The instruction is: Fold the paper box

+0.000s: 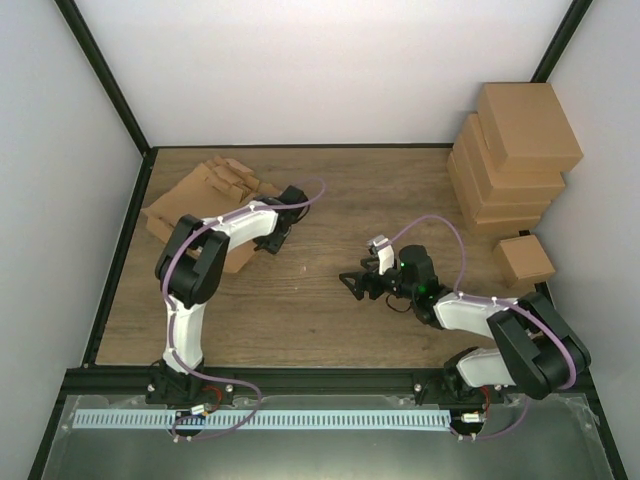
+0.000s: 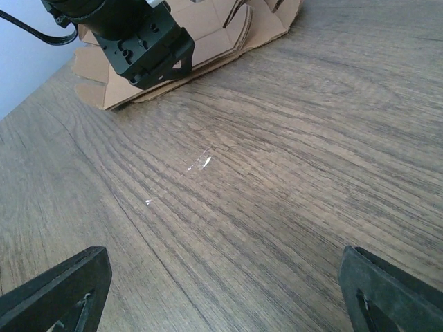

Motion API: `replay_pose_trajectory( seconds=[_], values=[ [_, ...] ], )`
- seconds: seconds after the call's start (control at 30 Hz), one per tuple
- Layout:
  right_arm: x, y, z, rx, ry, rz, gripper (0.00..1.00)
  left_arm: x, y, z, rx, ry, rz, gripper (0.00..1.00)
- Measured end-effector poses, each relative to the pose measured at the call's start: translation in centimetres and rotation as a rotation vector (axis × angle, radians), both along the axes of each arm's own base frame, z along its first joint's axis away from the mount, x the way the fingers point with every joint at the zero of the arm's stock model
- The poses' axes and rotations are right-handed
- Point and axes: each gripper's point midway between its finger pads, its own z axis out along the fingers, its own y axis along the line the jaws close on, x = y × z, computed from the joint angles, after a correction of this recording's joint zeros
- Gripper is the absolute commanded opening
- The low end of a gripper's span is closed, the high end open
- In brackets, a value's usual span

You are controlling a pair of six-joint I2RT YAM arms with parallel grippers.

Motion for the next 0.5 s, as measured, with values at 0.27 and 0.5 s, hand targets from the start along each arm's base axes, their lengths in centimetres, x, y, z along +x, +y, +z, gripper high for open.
replay_pose_trajectory(
  seconds=[0.27,0.5],
  values=[
    [0.01,0.0,-0.69,-0.011,0.019,0.0,0.93,-0.09,-0.23,0.01,0.009,-0.002,-0.008,0.61],
    [0.0,0.0,-0.77,-0.012,0.021,0.0,0.93,-0.06,0.33,0.33,0.053,-0.02,0.004,0.55]
  ],
)
